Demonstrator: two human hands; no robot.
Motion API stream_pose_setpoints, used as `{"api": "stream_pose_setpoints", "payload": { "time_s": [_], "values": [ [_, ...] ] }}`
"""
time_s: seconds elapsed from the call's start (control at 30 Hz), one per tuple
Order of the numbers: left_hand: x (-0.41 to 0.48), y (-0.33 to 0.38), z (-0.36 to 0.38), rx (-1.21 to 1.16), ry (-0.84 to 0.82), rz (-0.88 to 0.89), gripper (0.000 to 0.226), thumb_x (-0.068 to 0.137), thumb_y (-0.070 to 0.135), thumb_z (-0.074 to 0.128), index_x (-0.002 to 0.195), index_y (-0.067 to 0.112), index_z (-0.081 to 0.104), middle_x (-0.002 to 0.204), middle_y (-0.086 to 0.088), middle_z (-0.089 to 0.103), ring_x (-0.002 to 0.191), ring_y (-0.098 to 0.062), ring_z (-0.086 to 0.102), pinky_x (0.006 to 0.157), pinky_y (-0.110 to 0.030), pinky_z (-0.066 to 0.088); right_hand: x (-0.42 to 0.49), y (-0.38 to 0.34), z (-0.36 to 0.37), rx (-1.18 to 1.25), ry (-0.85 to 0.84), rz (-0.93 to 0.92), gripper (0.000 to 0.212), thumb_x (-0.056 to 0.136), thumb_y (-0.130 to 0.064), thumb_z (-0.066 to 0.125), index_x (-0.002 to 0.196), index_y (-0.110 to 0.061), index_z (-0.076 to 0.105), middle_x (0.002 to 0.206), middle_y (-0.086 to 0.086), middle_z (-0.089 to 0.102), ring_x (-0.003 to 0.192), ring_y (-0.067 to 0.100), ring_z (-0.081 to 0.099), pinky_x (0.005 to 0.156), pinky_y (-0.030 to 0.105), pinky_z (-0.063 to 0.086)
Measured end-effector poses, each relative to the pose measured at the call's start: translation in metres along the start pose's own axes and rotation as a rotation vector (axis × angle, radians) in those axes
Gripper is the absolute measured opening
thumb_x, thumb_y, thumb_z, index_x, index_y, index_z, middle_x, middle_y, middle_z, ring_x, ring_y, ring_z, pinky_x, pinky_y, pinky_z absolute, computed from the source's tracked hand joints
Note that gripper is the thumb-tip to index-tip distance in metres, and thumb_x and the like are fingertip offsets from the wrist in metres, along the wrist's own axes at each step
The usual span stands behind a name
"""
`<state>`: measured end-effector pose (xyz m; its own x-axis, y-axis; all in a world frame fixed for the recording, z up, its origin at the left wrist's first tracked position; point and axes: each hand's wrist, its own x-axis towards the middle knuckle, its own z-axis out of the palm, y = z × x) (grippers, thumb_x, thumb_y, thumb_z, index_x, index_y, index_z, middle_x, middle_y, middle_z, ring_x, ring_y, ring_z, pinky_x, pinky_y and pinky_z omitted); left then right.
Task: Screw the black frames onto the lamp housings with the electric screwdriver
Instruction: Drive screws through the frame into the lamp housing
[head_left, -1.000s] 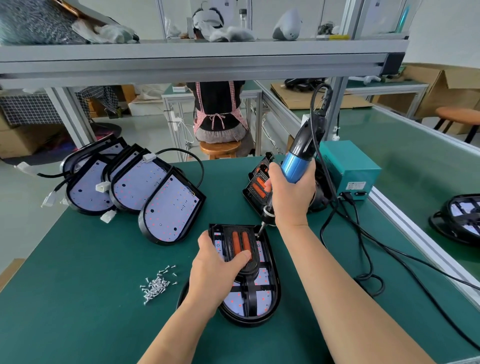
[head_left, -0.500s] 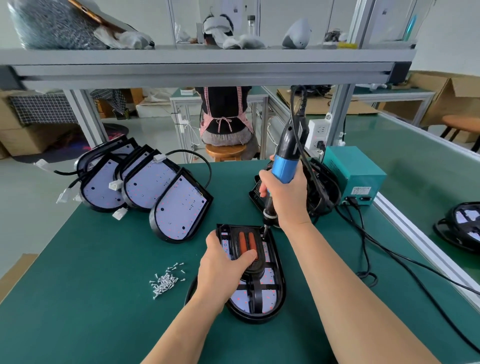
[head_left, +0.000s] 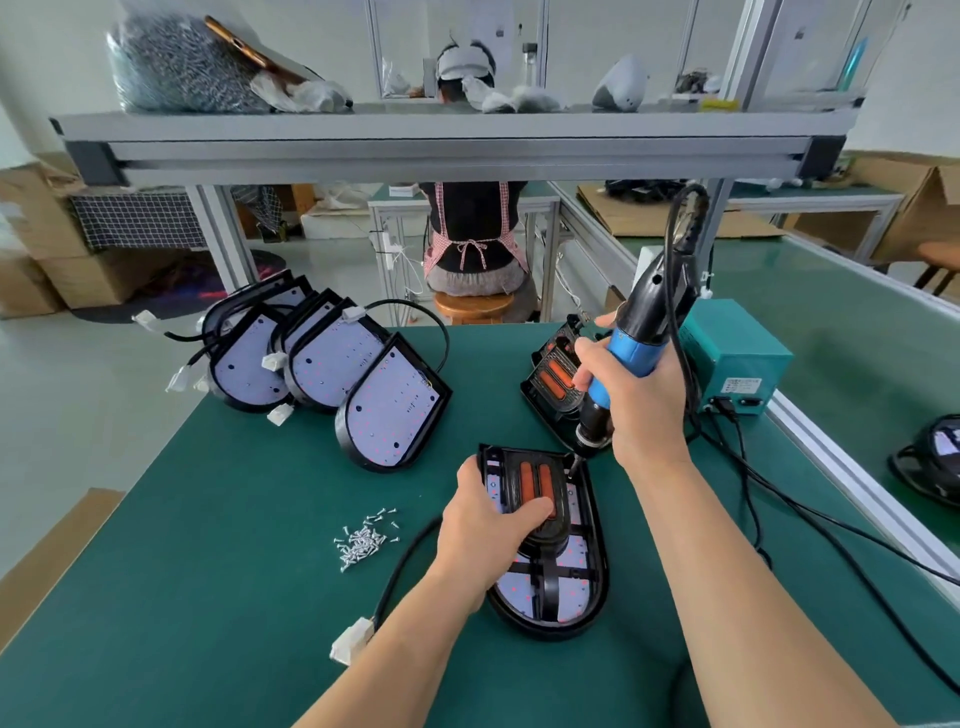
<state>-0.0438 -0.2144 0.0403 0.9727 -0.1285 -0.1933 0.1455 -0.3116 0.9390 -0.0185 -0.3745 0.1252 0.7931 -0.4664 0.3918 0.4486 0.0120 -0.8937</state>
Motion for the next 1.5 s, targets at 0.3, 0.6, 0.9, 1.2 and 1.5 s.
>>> {"api": "stream_pose_setpoints", "payload": {
  "time_s": [0.3, 0.6, 0.9, 1.2, 1.5],
  "values": [
    [-0.010, -0.001, 0.002, 0.034, 0.020, 0.009, 0.069, 0.076, 0.039, 0.082, 0.134, 0.028, 0.045, 0.108, 0.017, 0.068, 0.104, -0.010, 0.064, 0.096, -0.036, 0.052, -0.001, -0.008, -0.006, -0.024, -0.081, -0.033, 0.017, 0.081, -0.024, 0.074, 0.092, -0.034, 0.066, 0.062, -0.001, 0.060, 0.061, 0.019, 0.057, 0.066, 0.033, 0.051],
    [0.009, 0.013, -0.079, 0.472, 0.243, 0.078, 0.022, 0.092, 0.037, 0.064, 0.089, 0.017, 0.073, 0.079, -0.003, 0.068, 0.085, -0.028, 0.063, 0.075, -0.033, 0.050, -0.010, -0.035, -0.010, 0.106, 0.250, -0.143, 0.029, 0.080, -0.035, 0.077, 0.097, -0.018, 0.061, 0.068, -0.005, 0.064, 0.059, 0.015, 0.063, 0.068, 0.025, 0.053],
    [0.038, -0.004, -0.121, 0.864, 0.105, 0.015, 0.018, 0.078, 0.008, 0.073, 0.074, 0.025, 0.068, 0.088, 0.004, 0.067, 0.082, -0.022, 0.066, 0.076, -0.038, 0.060, -0.038, -0.038, -0.023, 0.182, 0.455, -0.148, 0.020, 0.088, -0.027, 0.072, 0.093, -0.021, 0.054, 0.060, -0.005, 0.060, 0.062, 0.015, 0.058, 0.075, 0.024, 0.053],
    [0.036, -0.006, -0.116, 1.032, 0.108, 0.061, 0.015, 0.084, 0.013, 0.058, 0.076, 0.027, 0.059, 0.090, 0.009, 0.063, 0.087, -0.020, 0.062, 0.068, -0.029, 0.049, -0.053, -0.040, -0.025, 0.236, 0.501, -0.126, 0.019, 0.086, -0.028, 0.072, 0.088, -0.023, 0.054, 0.058, -0.004, 0.056, 0.056, 0.014, 0.055, 0.065, 0.019, 0.049],
    [-0.031, 0.024, -0.055, -0.067, -0.227, 0.223, 0.018, 0.068, 0.015, 0.077, 0.078, 0.023, 0.065, 0.070, -0.001, 0.069, 0.062, -0.012, 0.057, 0.059, -0.024, 0.048, -0.058, -0.050, -0.020, 0.388, 0.595, -0.030, 0.018, 0.091, -0.027, 0.071, 0.095, -0.018, 0.055, 0.063, -0.002, 0.053, 0.057, 0.014, 0.052, 0.063, 0.022, 0.049]
  ]
}}
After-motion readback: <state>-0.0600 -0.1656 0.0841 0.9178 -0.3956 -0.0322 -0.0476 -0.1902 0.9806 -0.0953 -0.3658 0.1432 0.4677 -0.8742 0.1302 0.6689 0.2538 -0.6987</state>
